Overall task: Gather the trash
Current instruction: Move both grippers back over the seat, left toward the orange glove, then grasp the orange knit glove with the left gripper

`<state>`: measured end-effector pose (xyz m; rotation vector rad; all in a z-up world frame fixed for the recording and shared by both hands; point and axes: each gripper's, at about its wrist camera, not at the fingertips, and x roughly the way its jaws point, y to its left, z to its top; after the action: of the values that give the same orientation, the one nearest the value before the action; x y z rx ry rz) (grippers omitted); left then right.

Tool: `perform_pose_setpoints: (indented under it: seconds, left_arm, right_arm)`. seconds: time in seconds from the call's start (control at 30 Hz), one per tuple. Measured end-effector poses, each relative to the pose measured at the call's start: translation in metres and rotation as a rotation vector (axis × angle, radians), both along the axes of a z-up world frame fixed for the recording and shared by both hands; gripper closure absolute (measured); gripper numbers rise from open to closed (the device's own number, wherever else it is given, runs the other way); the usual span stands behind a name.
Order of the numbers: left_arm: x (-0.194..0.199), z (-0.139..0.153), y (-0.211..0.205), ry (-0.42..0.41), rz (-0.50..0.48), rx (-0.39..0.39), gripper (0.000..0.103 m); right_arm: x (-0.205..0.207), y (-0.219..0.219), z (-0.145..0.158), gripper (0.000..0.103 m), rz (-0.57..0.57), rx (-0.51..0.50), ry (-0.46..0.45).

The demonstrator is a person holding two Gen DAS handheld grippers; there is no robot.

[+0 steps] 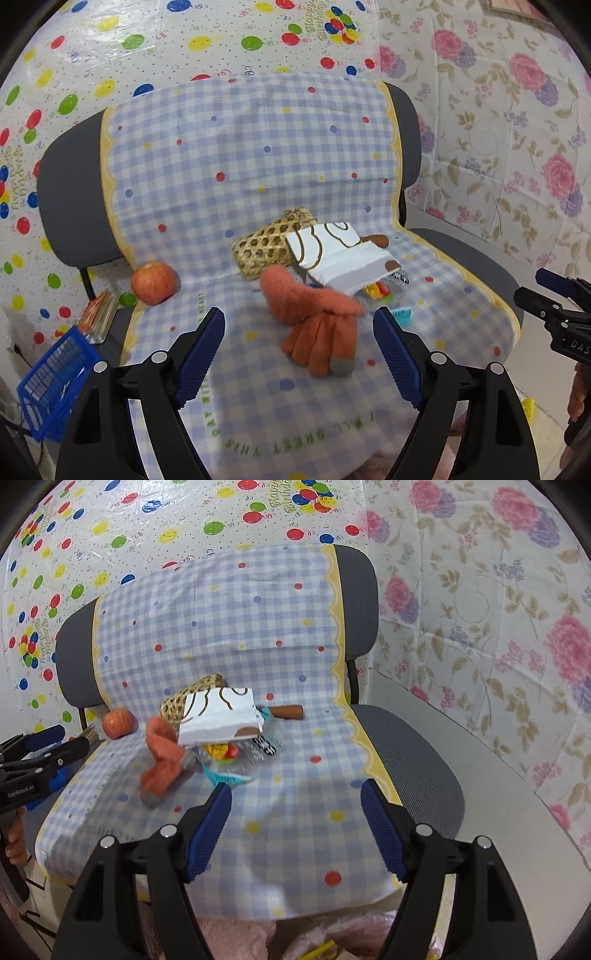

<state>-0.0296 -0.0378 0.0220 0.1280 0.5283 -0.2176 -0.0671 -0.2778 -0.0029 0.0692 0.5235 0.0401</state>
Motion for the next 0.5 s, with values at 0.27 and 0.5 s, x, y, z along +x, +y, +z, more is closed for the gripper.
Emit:
perform_pose_setpoints:
  seconds: [0.27, 0.5]
  left_arm:
    - [0.044, -0.046, -0.026, 0.149, -0.057, 0.026, 0.017]
    - [0.080, -0.086, -0.036, 0.267, -0.039, 0.003, 0.022]
  right_arm:
    - [0.035, -0.005, -0.004, 0.031, -0.017, 0.051, 0.020]
    - [0.053, -0.006, -0.015, 0.031, -0.021, 0.065, 0.054]
